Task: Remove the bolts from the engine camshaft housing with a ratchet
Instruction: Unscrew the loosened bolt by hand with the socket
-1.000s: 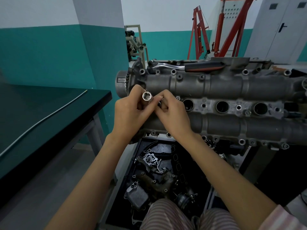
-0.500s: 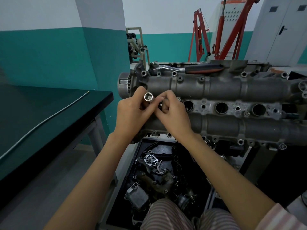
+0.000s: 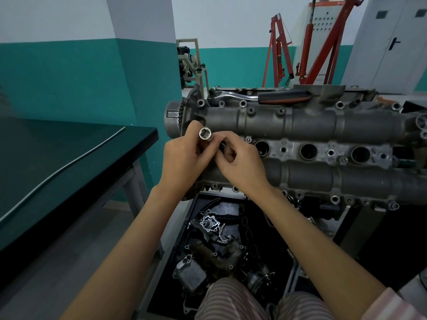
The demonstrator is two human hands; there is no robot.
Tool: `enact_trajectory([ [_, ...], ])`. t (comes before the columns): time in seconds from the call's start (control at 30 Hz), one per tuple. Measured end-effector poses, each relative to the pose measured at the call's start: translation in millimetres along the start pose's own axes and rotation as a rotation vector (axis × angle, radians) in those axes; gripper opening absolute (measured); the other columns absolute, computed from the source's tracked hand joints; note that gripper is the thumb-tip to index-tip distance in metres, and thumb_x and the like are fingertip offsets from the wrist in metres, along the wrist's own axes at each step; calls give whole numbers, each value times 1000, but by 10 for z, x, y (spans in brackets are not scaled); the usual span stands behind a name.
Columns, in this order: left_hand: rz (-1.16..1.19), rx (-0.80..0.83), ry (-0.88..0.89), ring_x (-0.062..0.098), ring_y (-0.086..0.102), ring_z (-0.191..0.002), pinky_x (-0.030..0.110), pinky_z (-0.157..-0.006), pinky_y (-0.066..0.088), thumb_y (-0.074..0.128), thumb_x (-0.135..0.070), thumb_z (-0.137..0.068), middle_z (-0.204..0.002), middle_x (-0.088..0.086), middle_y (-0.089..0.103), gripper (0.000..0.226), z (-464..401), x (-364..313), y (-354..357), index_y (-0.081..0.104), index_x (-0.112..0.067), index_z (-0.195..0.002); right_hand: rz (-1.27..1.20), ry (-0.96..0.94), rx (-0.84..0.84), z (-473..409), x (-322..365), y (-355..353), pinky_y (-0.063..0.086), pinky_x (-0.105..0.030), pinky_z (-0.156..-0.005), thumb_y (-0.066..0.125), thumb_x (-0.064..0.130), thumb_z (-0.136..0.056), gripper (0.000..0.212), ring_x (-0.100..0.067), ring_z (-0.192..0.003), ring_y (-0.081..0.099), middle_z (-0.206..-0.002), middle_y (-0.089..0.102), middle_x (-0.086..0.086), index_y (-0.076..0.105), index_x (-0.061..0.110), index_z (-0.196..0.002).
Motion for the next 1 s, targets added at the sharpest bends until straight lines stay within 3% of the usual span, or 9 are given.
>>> enact_trajectory([
  [0.07, -10, -10, -3, 21, 49, -41, 31, -42, 38, 56, -36, -86, -52, 7, 54, 38, 2, -1, 4, 51, 0, -74, -38, 19, 10, -3, -16, 3, 44, -31, -53, 59, 16, -81, 26, -8, -50, 43, -51, 41, 9, 62, 24, -106],
  [0.27, -7, -15, 4, 22, 51, -42, 40, -40, 44, 57, -31, -87, -54, 9, 57, 34, -2, -19, 5, 55, 2, -77, -106, 53, 68, -20, -42, 17, 35, -22, -53, 58, 11, -82, 23, -7, -49, 40, -50, 39, 12, 61, 24, -100],
  [0.5, 26, 15, -3, 21, 51, -44, 41, -42, 45, 56, -33, -88, -56, 9, 57, 34, -9, -20, -2, 57, 1, -82, -70, 117, 14, -37, -43, 62, 39, -36, -52, 61, 19, -84, 8, -7, -46, 35, -45, 38, 12, 58, 23, -90],
  [0.6, 44, 16, -9, 19, 52, -45, 39, -43, 46, 58, -33, -87, -58, 7, 59, 31, -8, -36, -10, 58, -2, -86, -81, 120, -28, -30, -48, 57, 36, -31, -50, 63, 21, -85, 12, -6, -45, 36, -44, 38, 13, 54, 26, -90],
  [0.7, 50, 12, 9, 16, 53, -45, 36, -43, 45, 59, -32, -87, -58, 4, 59, 28, -5, -51, -19, 59, -4, -88, -47, 113, -73, -12, -44, 50, 29, -18, -45, 63, 20, -85, 28, -5, -46, 38, -47, 34, 10, 42, 37, -77],
  [0.77, 64, 16, 6, 16, 53, -46, 36, -43, 45, 59, -31, -87, -58, 3, 58, 27, -1, -47, -19, 59, -4, -87, -28, 111, -93, 9, -46, 44, 29, -17, -45, 61, 17, -86, 31, -4, -47, 39, -48, 33, 9, 40, 36, -72],
  [0.9, 96, 39, 0, 16, 51, -45, 38, -42, 43, 57, -26, -88, -56, 2, 56, 21, 3, -52, -15, 59, -5, -85, -38, 90, -66, 38, -31, 51, 31, -21, -48, 58, 15, -88, 9, -5, -50, 40, -51, 36, 8, 58, 24, -86],
  [1.0, 105, 64, 1, 17, 53, -46, 40, -43, 43, 54, -25, -89, -57, 4, 59, 21, -3, -48, -9, 60, -5, -87, -16, 43, -75, 48, 20, 42, 32, -19, -50, 55, 13, -90, 15, -1, -51, 44, -51, 40, 14, 64, 17, -100],
])
Point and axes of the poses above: each hand's wrist, its own z-axis away from the middle knuckle, its own y-axis out of the palm, x = y × z, the point moved 7 cm from there along -z, towards the middle knuckle
